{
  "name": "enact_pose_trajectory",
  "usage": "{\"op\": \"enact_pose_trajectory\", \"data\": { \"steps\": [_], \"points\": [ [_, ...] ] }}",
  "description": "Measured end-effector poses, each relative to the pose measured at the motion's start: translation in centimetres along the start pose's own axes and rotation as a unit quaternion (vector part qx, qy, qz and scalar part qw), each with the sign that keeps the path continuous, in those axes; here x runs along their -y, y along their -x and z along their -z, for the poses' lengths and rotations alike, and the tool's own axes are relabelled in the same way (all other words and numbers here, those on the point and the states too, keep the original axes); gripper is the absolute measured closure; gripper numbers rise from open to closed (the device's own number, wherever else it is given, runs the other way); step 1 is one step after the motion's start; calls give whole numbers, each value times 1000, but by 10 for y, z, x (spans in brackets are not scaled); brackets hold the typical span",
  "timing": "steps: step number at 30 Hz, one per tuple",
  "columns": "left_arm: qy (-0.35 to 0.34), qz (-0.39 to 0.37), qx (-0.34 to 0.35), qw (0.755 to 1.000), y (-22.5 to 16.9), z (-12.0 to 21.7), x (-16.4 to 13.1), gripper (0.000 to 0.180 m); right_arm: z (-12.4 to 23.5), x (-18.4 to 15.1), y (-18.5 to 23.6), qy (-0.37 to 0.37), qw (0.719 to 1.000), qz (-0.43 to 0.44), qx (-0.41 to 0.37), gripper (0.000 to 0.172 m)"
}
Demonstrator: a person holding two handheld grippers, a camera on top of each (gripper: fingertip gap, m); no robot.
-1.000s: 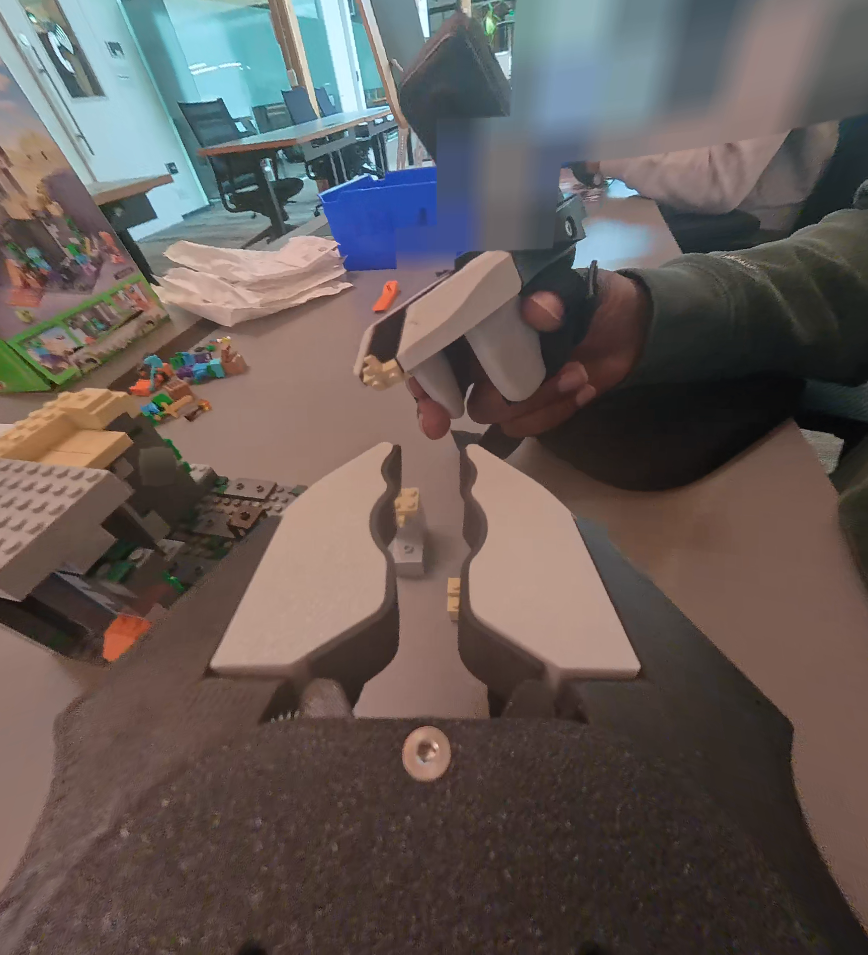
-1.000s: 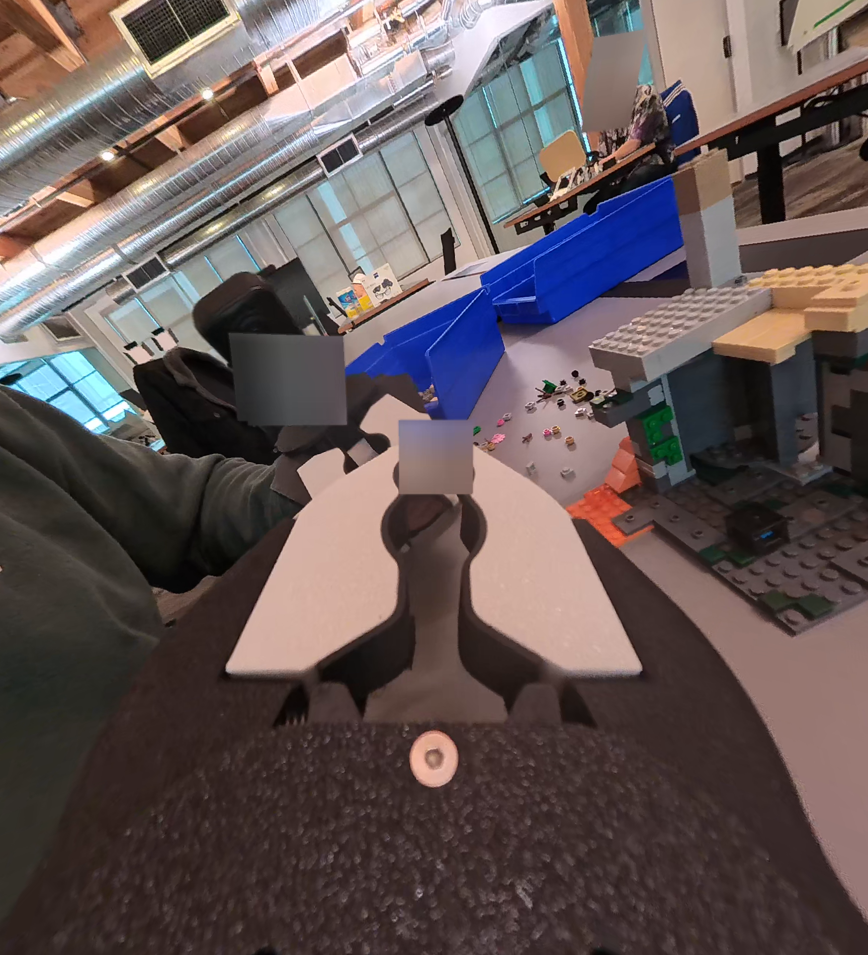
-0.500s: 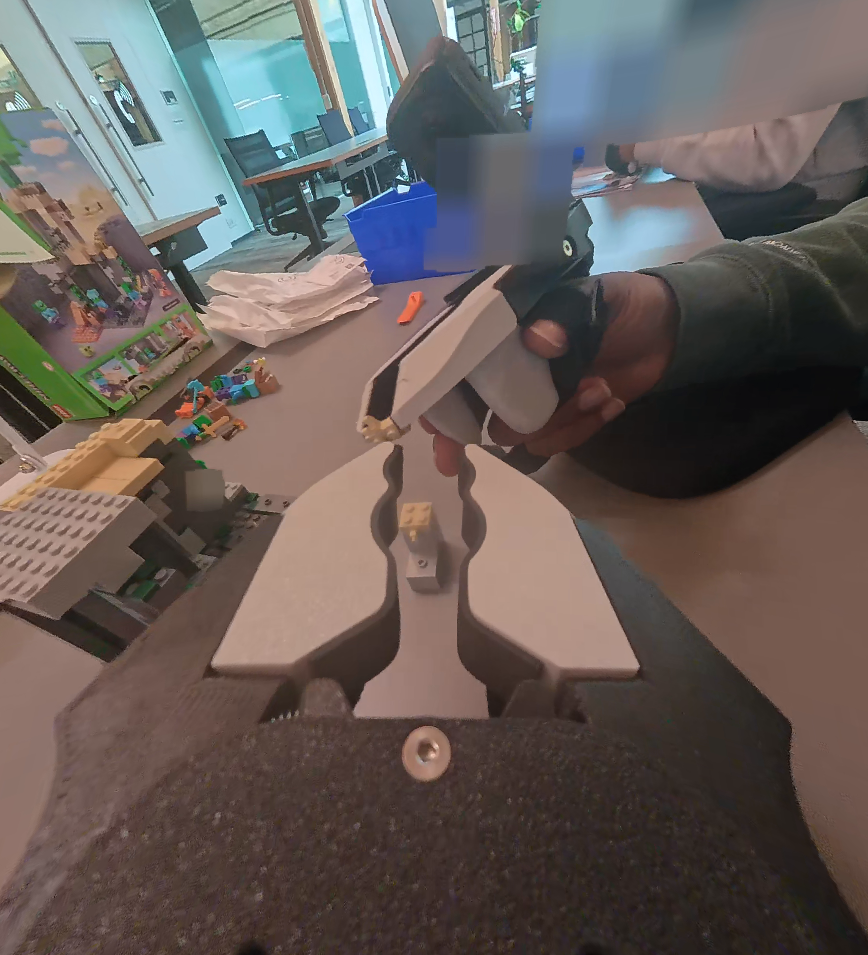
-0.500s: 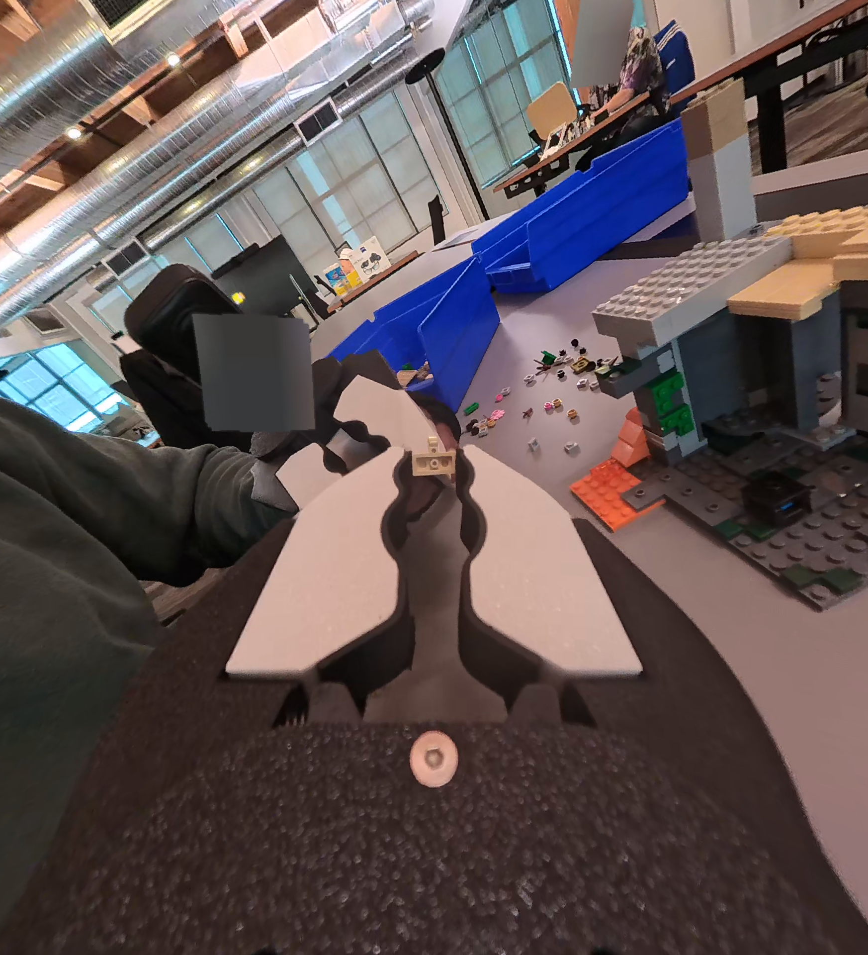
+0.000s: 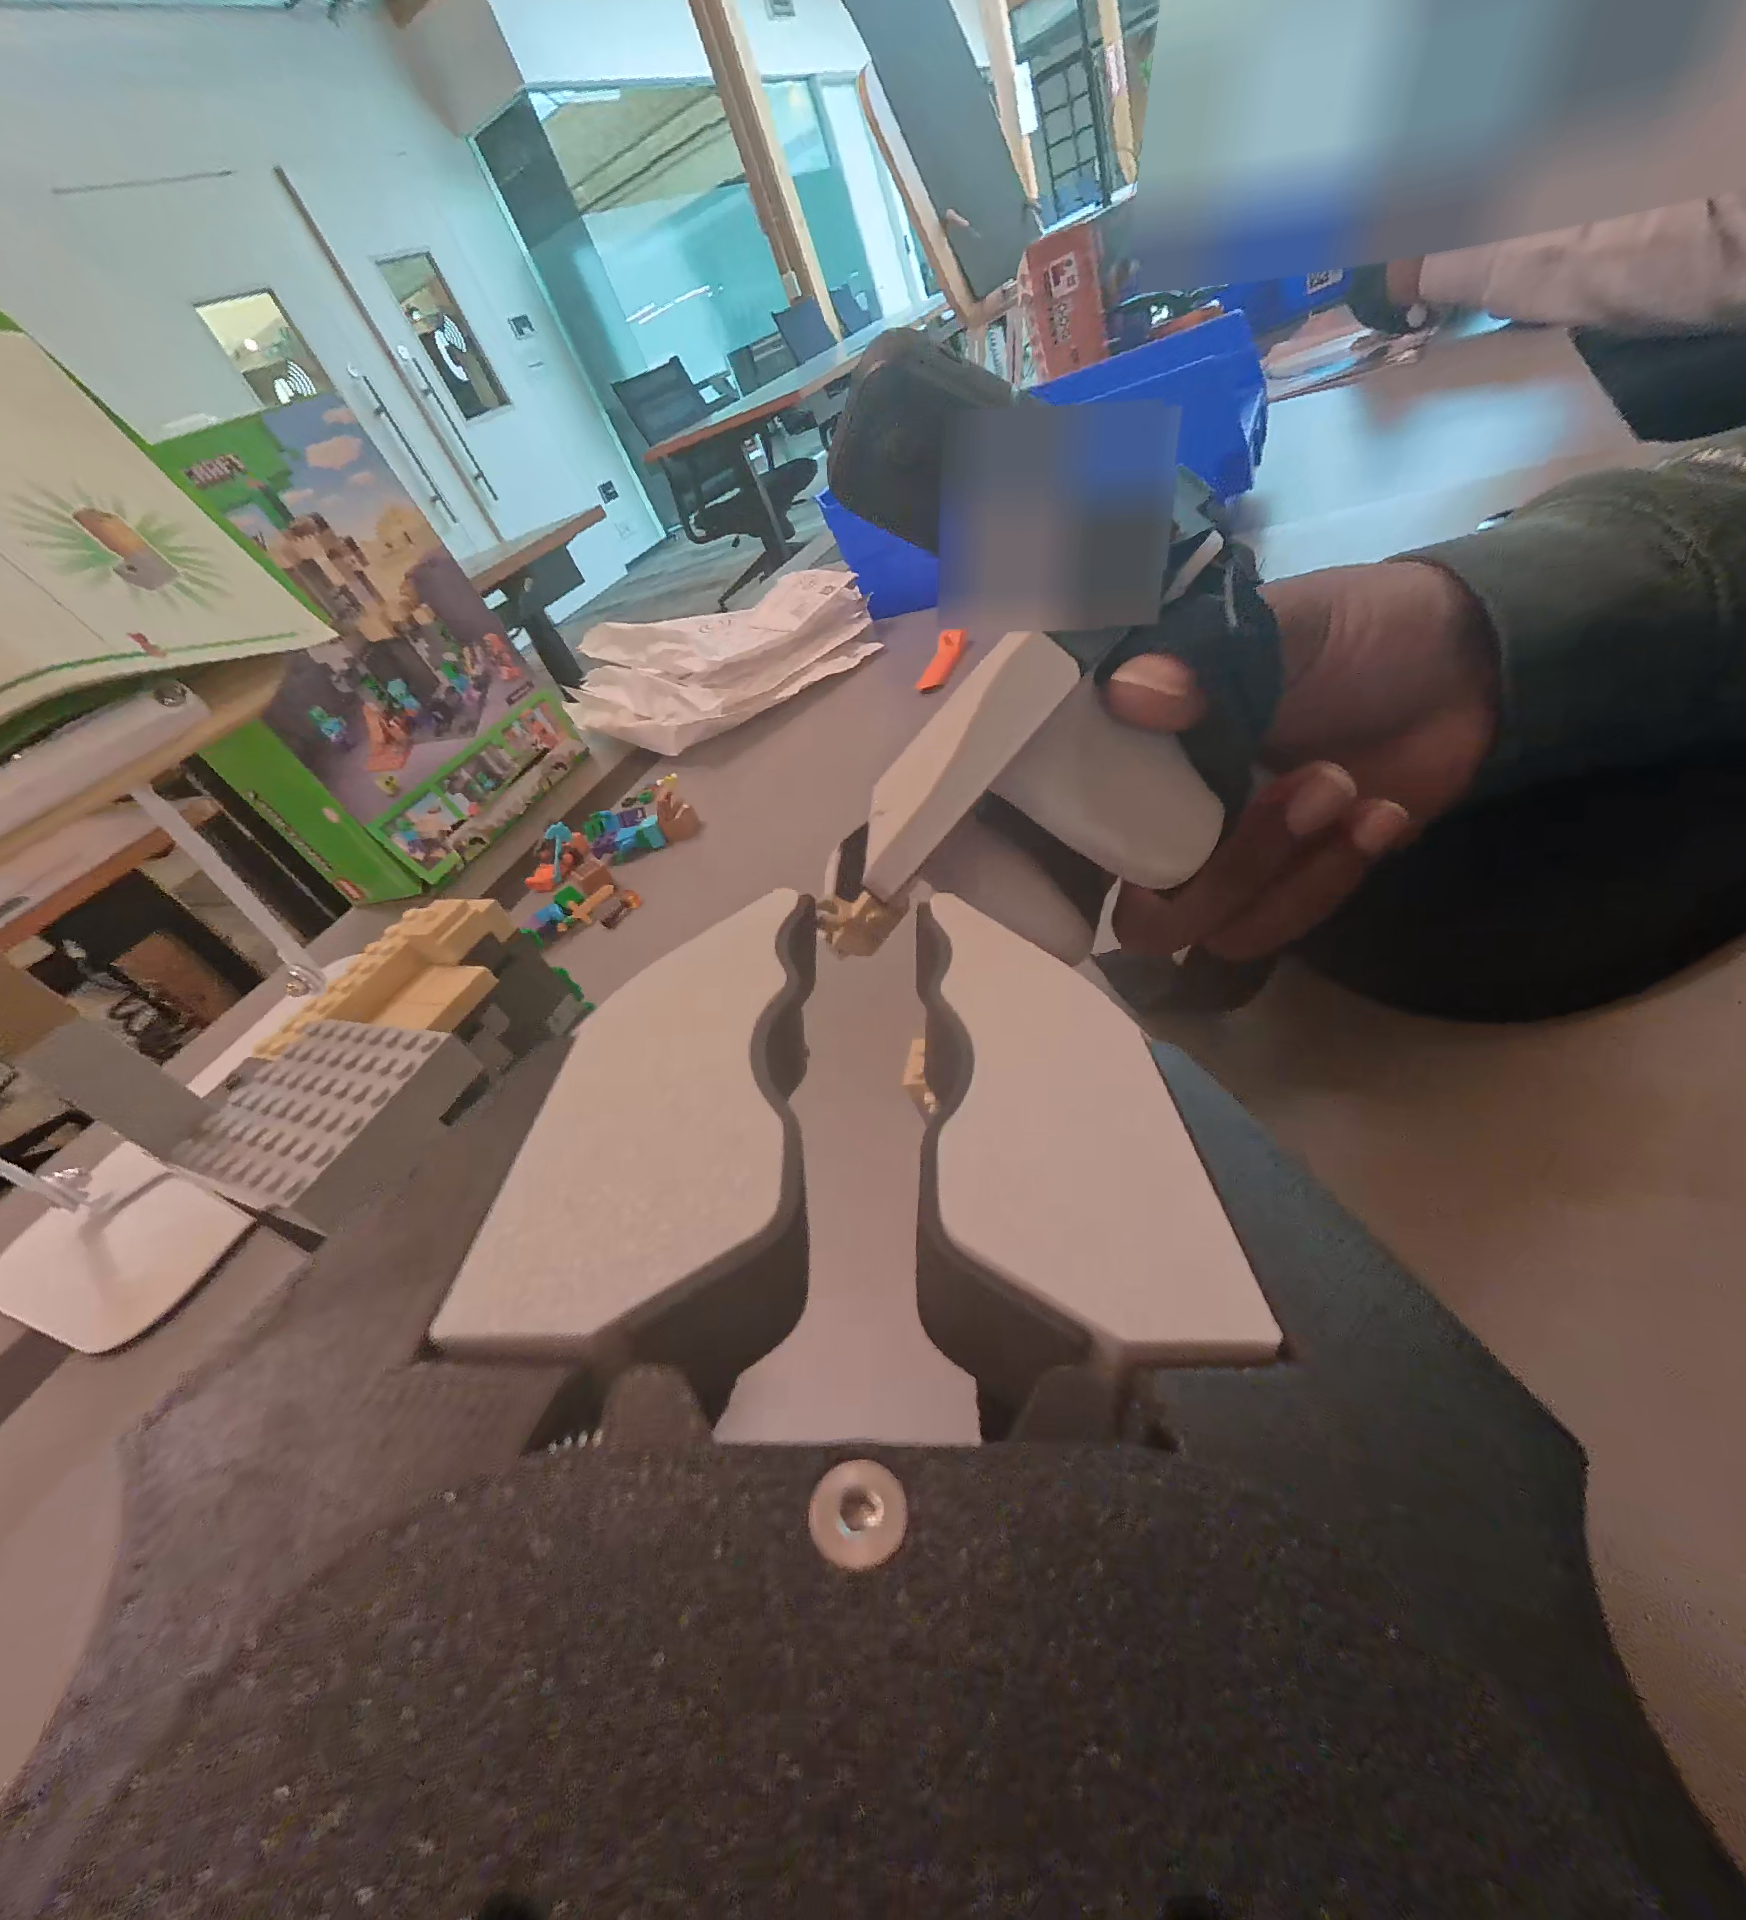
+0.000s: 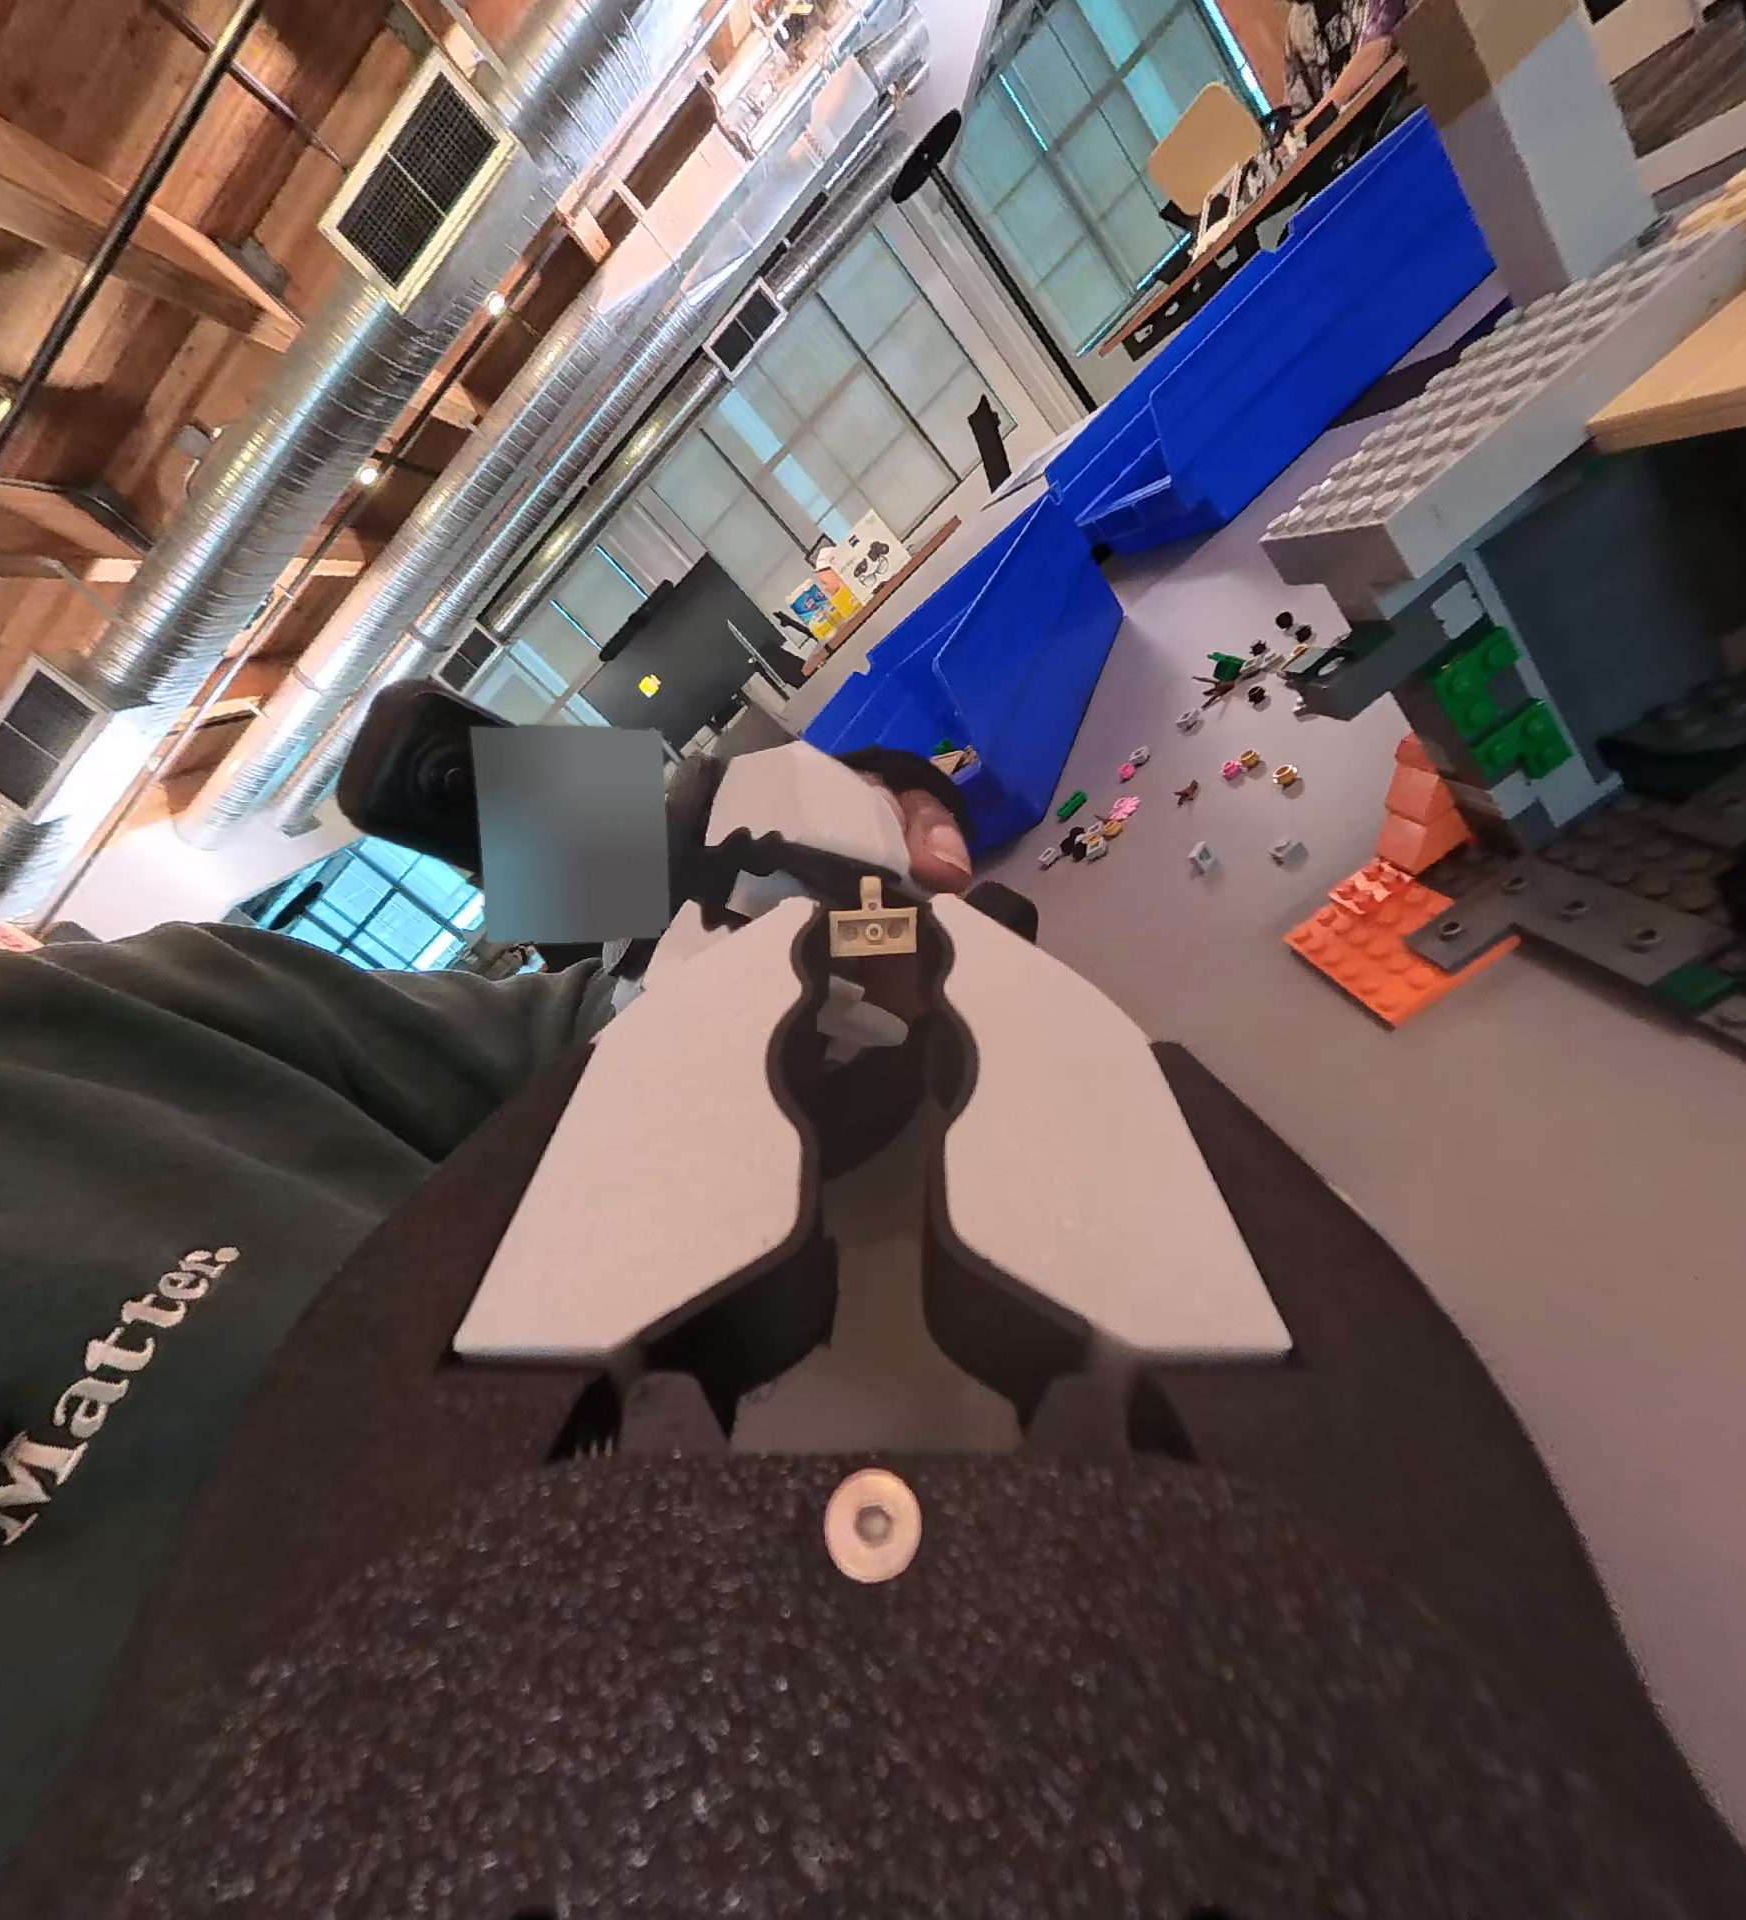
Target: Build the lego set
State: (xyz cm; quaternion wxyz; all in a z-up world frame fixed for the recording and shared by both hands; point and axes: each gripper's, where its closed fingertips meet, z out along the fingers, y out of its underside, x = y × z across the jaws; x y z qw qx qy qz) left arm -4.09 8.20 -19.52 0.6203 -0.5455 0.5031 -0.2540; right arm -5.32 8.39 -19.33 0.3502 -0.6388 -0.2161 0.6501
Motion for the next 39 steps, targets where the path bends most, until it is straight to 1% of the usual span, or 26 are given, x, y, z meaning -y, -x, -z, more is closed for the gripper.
{"op": "enact_pose_trajectory", "data": {
  "steps": [3,12,19,25,28,32,36,39],
  "points": [
    [4,-21,11,1000,1,0,0,163,-1,0,0,-6,1000,-12,3,156],
    [1,-25,1,1000,-2,0,0,165,-5,-6,2,7,1000,-27,11,156],
    [-10,-63,-23,998,-8,7,4,166,0,-6,10,20,998,-43,43,156],
    [-19,-73,-56,996,-19,10,6,166,0,-14,11,54,998,-4,29,154],
    [-31,-83,-64,994,-25,11,10,166,-2,-17,17,64,997,-14,51,152],
    [-42,-88,-67,993,-28,12,15,166,-1,-21,31,77,989,-58,109,154],
    [-44,-84,-68,993,-28,13,15,166,-2,-22,32,78,989,-52,110,156],
    [-33,-64,-70,995,-25,11,11,166,-2,-21,27,75,992,-36,91,156]
  ]
}}
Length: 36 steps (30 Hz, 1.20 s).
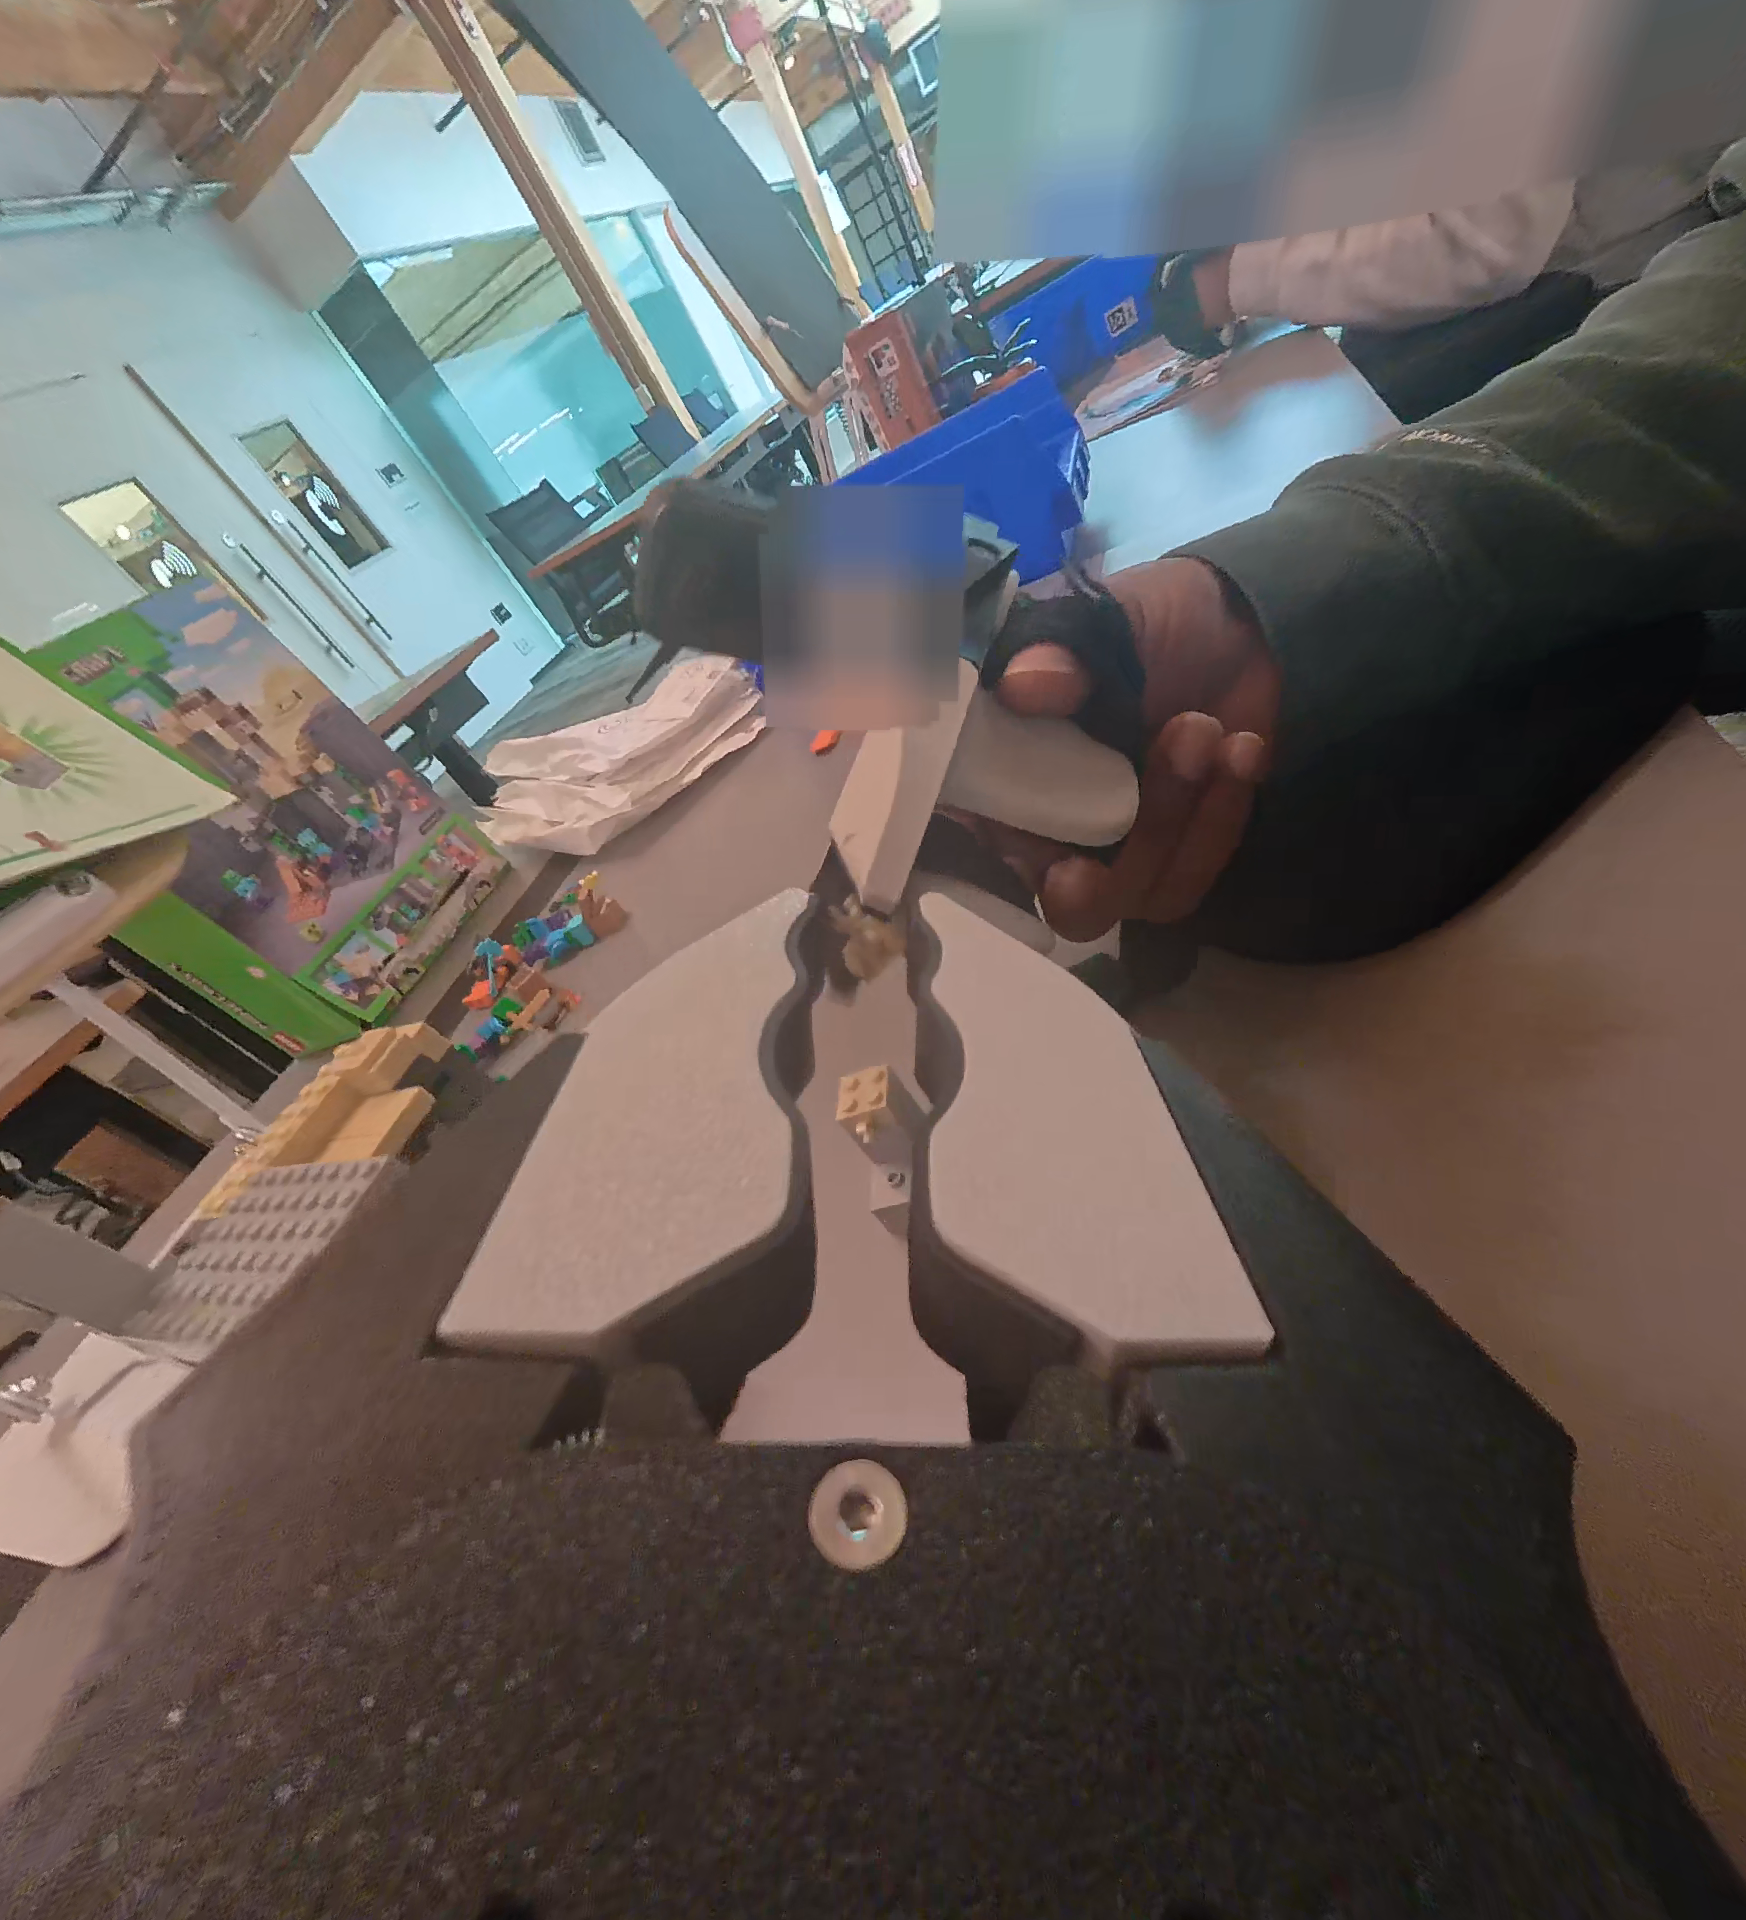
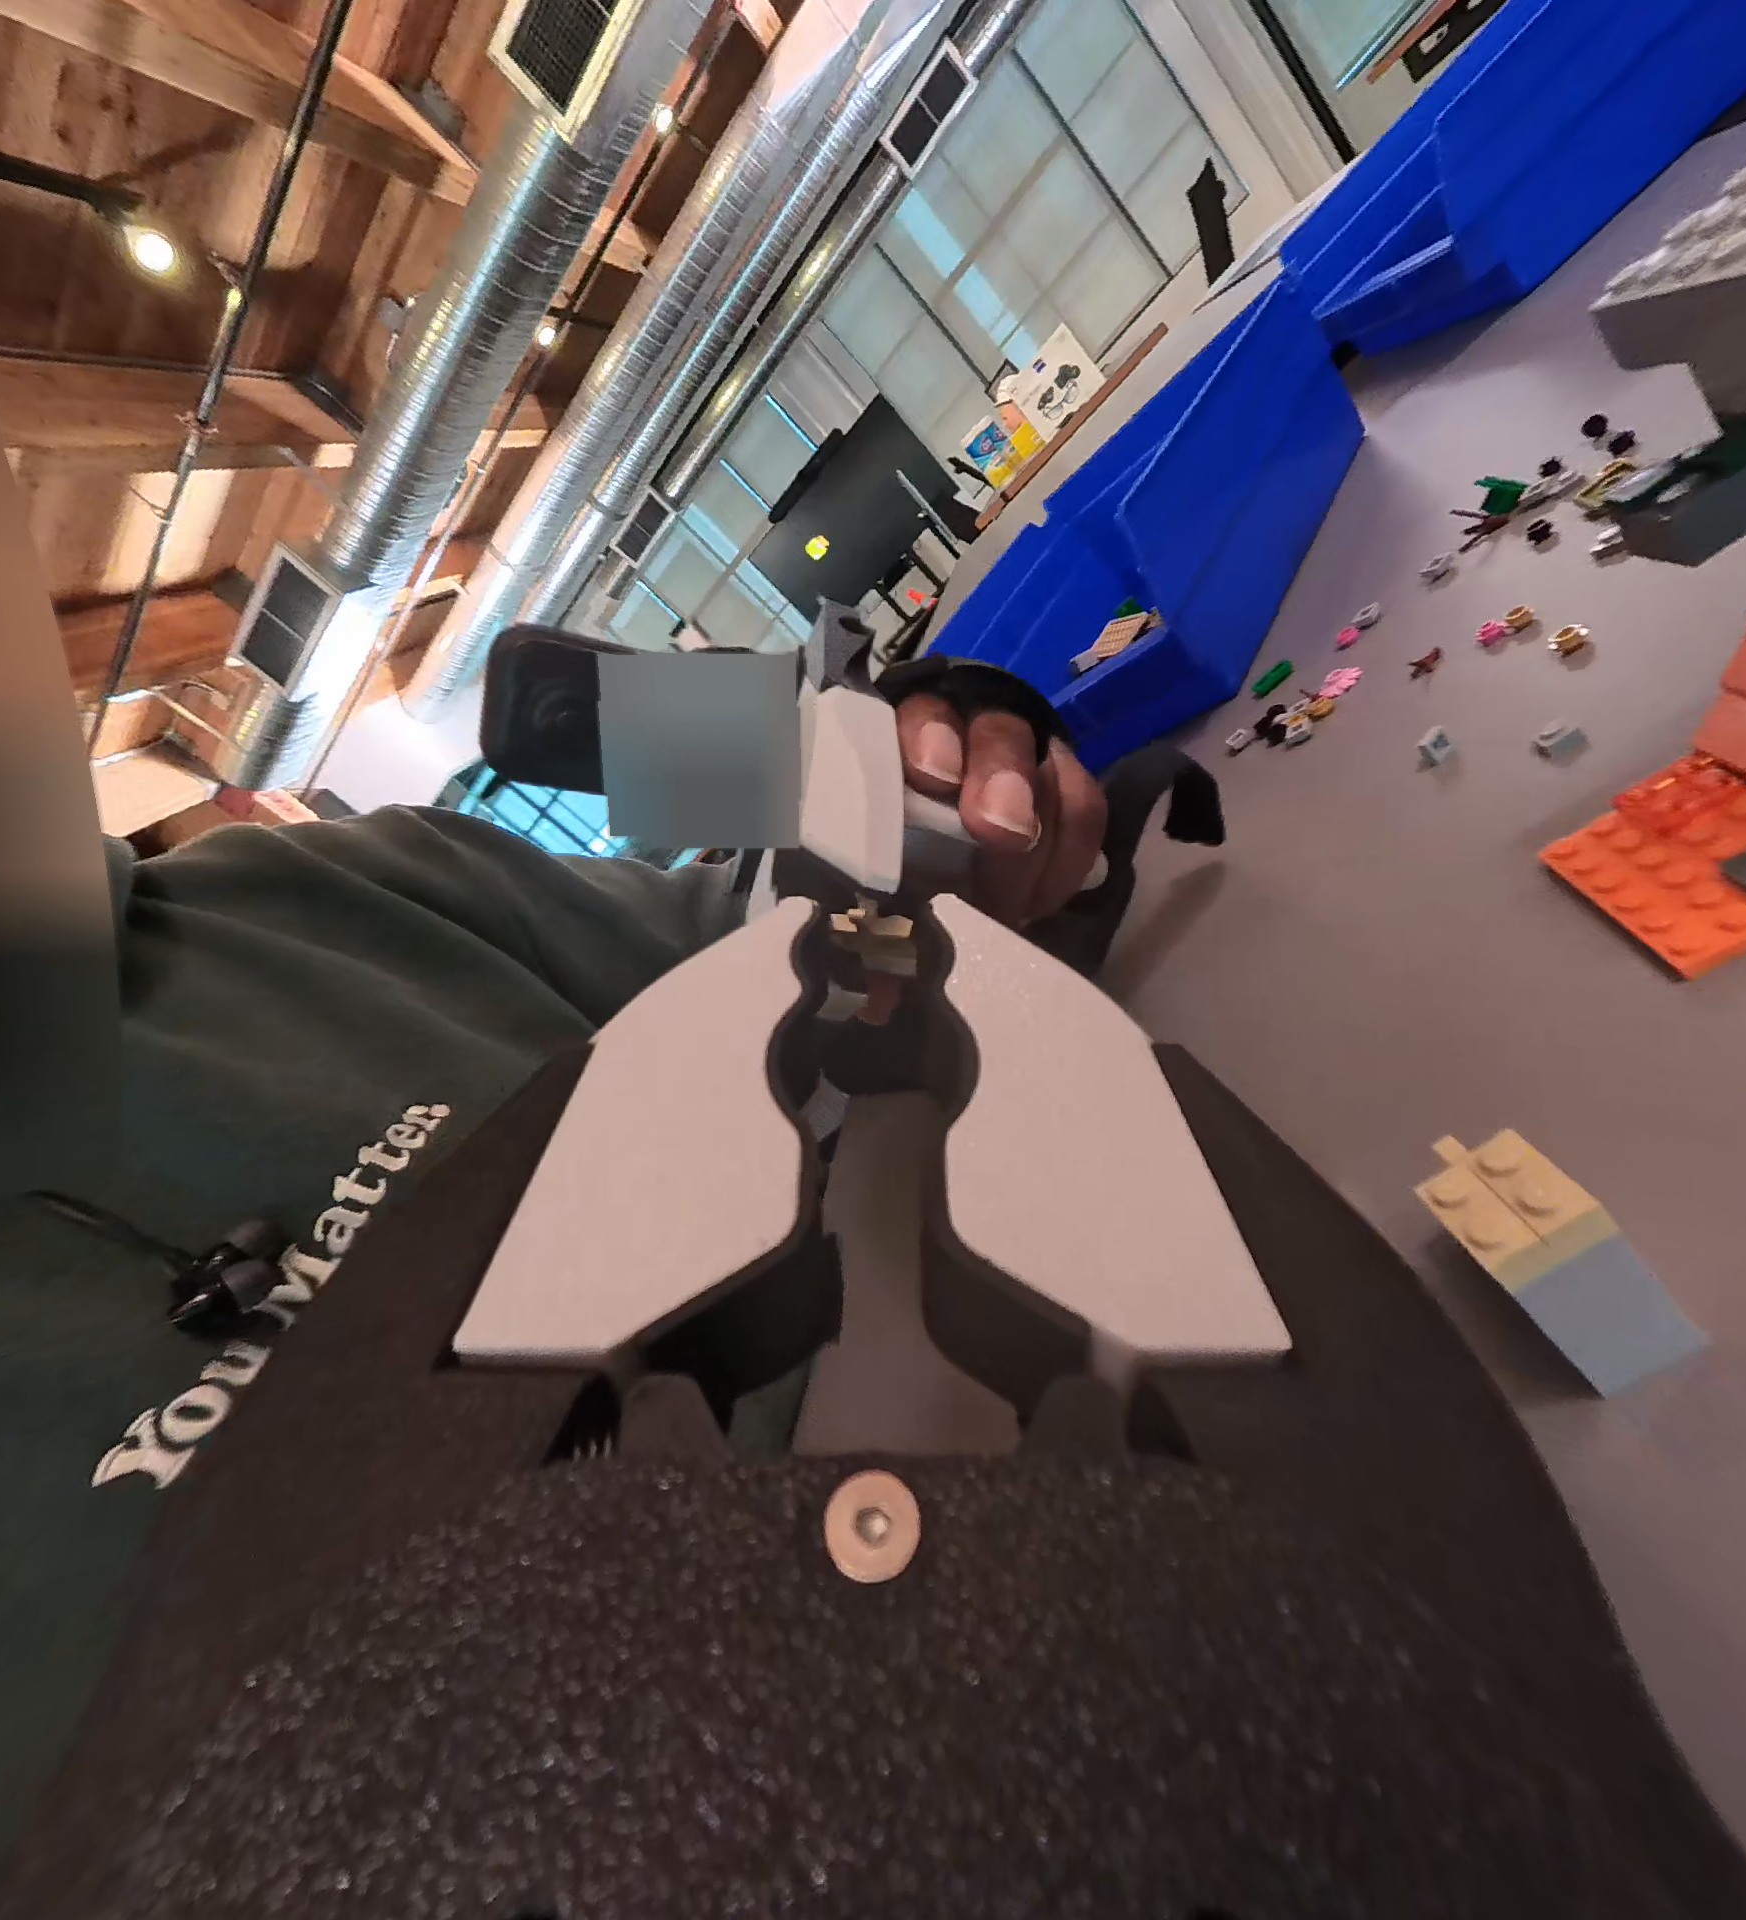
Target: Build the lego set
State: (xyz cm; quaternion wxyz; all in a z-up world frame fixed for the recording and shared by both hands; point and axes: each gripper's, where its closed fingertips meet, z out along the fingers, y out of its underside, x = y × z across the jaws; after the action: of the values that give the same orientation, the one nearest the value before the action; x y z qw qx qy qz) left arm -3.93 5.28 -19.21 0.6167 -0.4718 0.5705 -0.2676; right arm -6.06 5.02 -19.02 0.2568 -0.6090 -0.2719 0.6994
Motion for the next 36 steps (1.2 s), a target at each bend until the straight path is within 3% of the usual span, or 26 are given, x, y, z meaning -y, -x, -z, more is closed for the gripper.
{"op": "enact_pose_trajectory", "data": {
  "steps": [3,6,9,13,16,28,33,36],
  "points": [
    [20,59,-7,998,6,0,-10,166,5,7,-7,-12,998,47,-48,156],
    [38,200,-47,978,6,-2,-21,168,14,13,-20,-3,980,144,-136,156],
    [38,321,-70,944,11,-2,-29,167,17,10,-28,45,927,298,-223,156],
    [27,416,-95,904,12,-1,-31,168,13,-2,-34,112,825,475,-286,156],
    [39,447,-112,887,7,-2,-34,168,8,-8,-37,139,764,548,-310,156],
    [74,492,-121,859,-1,-6,-44,159,11,-9,-50,197,633,648,-376,157],
    [87,505,-116,851,-5,-9,-50,160,8,-13,-53,217,596,669,-387,157],
    [91,512,-117,846,-4,-8,-51,164,8,-14,-54,220,596,669,-386,157]
  ]
}}
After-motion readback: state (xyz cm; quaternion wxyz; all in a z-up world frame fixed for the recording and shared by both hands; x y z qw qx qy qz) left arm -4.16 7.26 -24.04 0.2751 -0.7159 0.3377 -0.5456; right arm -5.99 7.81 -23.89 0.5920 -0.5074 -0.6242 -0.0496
